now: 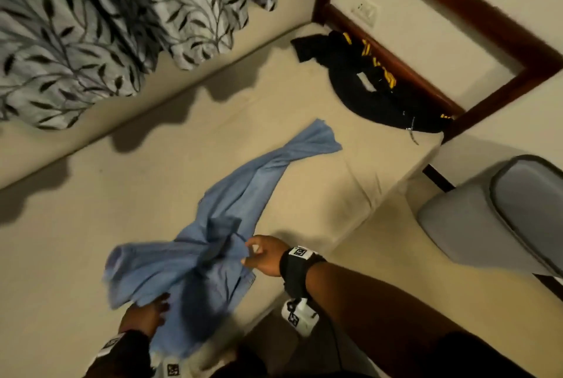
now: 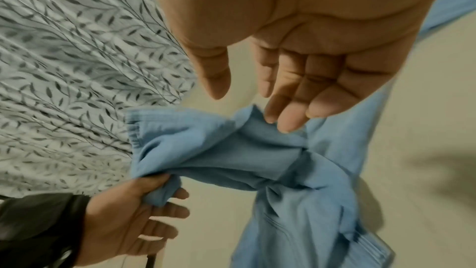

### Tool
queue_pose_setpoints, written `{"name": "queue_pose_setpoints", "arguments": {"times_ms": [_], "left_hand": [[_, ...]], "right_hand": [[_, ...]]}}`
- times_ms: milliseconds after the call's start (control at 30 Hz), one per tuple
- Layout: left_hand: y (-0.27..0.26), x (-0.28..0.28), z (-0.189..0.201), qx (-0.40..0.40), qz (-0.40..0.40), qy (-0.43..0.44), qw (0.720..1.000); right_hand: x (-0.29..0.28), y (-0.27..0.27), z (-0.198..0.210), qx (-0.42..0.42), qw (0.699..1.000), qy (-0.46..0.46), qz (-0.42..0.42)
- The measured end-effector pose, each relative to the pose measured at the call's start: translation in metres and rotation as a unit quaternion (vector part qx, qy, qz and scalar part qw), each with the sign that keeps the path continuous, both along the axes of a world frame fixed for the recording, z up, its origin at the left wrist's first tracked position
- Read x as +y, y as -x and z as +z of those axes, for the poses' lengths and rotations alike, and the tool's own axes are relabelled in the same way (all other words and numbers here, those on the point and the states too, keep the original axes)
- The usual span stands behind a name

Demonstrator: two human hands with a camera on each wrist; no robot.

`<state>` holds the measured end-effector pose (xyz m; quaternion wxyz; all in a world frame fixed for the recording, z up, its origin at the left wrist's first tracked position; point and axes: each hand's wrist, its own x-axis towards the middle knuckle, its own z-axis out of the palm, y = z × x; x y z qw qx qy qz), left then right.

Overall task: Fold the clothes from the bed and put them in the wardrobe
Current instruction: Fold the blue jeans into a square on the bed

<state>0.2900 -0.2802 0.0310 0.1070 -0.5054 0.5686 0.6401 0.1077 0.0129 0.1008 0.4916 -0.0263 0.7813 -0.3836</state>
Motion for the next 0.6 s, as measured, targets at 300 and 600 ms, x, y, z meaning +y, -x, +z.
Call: {"name": "queue_pose_setpoints", "arguments": {"times_ms": [300,600], "left_hand": [[0.026,0.053,-0.068,-0.081,0.163,0.063,0.981],[0.03,0.134,-0.262,-0.105,-0.443,0.441,0.773]], "right_hand": [[0.018,-0.014,-0.235,-0.092,0.971,-0.054,-0.214],[-0.016,-0.066,-0.333,-0.081,0.97,0.129,-0.189]]}}
